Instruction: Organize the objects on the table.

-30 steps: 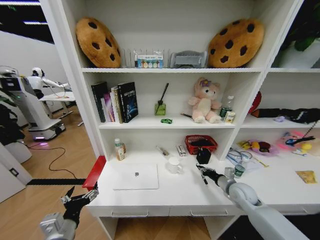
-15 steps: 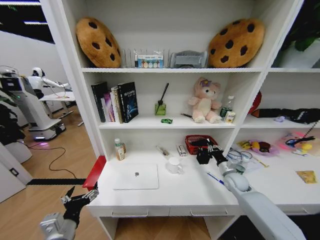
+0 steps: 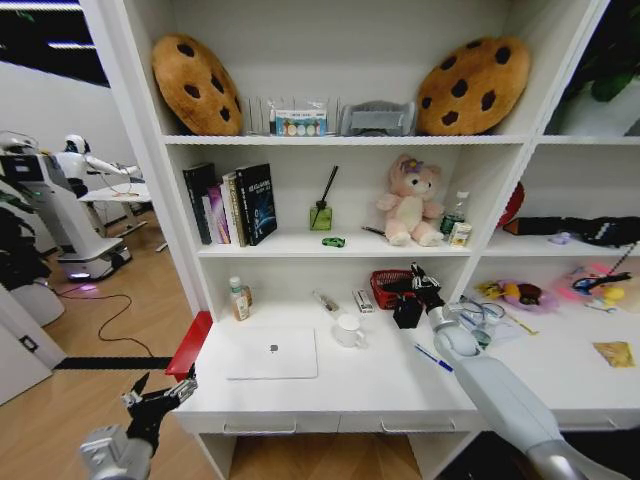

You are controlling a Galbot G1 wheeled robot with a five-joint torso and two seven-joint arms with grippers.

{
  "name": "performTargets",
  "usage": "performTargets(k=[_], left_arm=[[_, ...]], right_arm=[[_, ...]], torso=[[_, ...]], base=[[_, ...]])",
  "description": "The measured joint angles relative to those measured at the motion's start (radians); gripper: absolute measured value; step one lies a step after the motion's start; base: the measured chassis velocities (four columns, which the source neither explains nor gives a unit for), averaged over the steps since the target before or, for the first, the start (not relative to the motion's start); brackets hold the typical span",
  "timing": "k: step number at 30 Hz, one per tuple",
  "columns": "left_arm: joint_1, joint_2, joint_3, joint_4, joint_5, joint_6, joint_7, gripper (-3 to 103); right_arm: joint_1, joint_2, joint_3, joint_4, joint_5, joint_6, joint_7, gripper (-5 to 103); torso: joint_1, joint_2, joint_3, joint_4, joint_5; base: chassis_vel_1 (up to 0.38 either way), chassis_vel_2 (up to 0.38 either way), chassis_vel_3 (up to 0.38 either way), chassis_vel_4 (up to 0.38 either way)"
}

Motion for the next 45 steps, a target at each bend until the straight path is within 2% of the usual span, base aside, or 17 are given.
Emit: performTargets(k=[11,19,21,24,26,27,29,30,32,33,35,36,38,39,43,44,45], left_arm=[[0.0,0.0,0.0,0.0,0.0,0.0,0.0,100],[0.0,0.0,0.0,0.0,0.0,0.0,0.0,100],[0.0,0.0,0.0,0.0,0.0,0.0,0.0,100],[0.0,0.0,0.0,0.0,0.0,0.0,0.0,100],[0.0,0.0,0.0,0.0,0.0,0.0,0.0,100],[0.0,0.0,0.0,0.0,0.0,0.0,0.0,100],[0.0,0.0,0.0,0.0,0.0,0.0,0.0,100],[0.0,0.0,0.0,0.0,0.0,0.0,0.0,100],[0.0,0.0,0.0,0.0,0.0,0.0,0.0,100],[0.0,0.0,0.0,0.0,0.0,0.0,0.0,100],[0.0,0.0,0.0,0.0,0.0,0.0,0.0,100],[0.0,0.0,0.0,0.0,0.0,0.0,0.0,100],[0.0,0.0,0.0,0.0,0.0,0.0,0.0,100],[0.0,0.0,0.0,0.0,0.0,0.0,0.0,100],[0.0,0.0,0.0,0.0,0.0,0.0,0.0,100],[0.0,0.0,0.0,0.0,0.0,0.0,0.0,100],[0.0,0.0,0.0,0.0,0.0,0.0,0.0,100]], right_arm=[[0.05,0.052,-0.042,-0.126,-0.029,0.033,-0.02,10],[0.025,0.061,-0.04,-0.104,-0.034,0.029,-0.013,9],[-0.014,0.055,-0.021,-0.062,-0.034,0.005,-0.005,18],[-0.023,0.053,-0.016,-0.054,-0.034,0.0,-0.004,22],[-0.06,0.046,0.006,-0.024,-0.034,-0.007,-0.002,33],[-0.06,0.046,0.006,-0.024,-0.034,-0.007,-0.002,33],[-0.084,0.038,0.022,-0.001,-0.033,-0.012,-0.002,44],[-0.084,0.038,0.022,-0.001,-0.033,-0.012,-0.002,44],[-0.128,0.02,0.045,0.069,-0.015,-0.028,-0.002,55],[-0.128,0.02,0.045,0.069,-0.015,-0.028,-0.002,55],[-0.203,-0.015,0.067,0.207,0.023,-0.089,0.006,66],[-0.203,-0.015,0.067,0.207,0.023,-0.089,0.006,66],[-0.287,-0.06,0.099,0.363,0.074,-0.195,0.05,77],[-0.287,-0.06,0.099,0.363,0.074,-0.195,0.05,77],[-0.415,-0.15,0.188,0.589,0.187,-0.421,0.07,97],[-0.44,-0.171,0.211,0.621,0.206,-0.474,0.056,97],[-0.44,-0.171,0.211,0.621,0.206,-0.474,0.056,97]], torso=[[0.0,0.0,0.0,0.0002,0.0001],[0.0,0.0,0.0,0.0003,0.0],[0.0,0.0,0.0,0.0002,0.0],[0.0,0.0,0.0,0.0001,0.0],[0.0,0.0,0.0,0.0001,0.0],[0.0,0.0,0.0,0.0001,0.0],[0.0,0.0,0.0,0.0001,0.0002],[0.0,0.0,0.0,0.0001,0.0002],[0.0,0.0,0.0,0.0003,0.0],[0.0,0.0,0.0,0.0003,0.0],[0.0,0.0,0.0,0.0,0.0003],[0.0,0.0,0.0,0.0,0.0003],[0.0,0.0,0.0,0.0002,0.0],[0.0,0.0,0.0,0.0002,0.0],[0.0,0.0,0.0,0.0002,-0.0001],[0.0,0.0,0.0,0.0002,0.0],[0.0,0.0,0.0,0.0002,0.0]], base=[[0.0,0.0,0.0,0.0],[0.0,0.0,0.0,0.0],[0.0,0.0,0.0,0.0],[0.0,0.0,0.0,0.0],[0.0,0.0,0.0,0.0],[0.0,0.0,0.0,0.0],[0.0,0.0,0.0,0.0],[0.0,0.0,0.0,0.0],[0.0,0.0,0.0,0.0],[0.0,0.0,0.0,0.0],[0.0,0.0,0.0,0.0],[0.0,0.0,0.0,0.0],[0.0,0.0,0.0,0.0],[0.0,0.0,0.0,0.0],[0.0,0.0,0.0,0.0],[0.0,0.0,0.0,0.0],[0.0,0.0,0.0,0.0]])
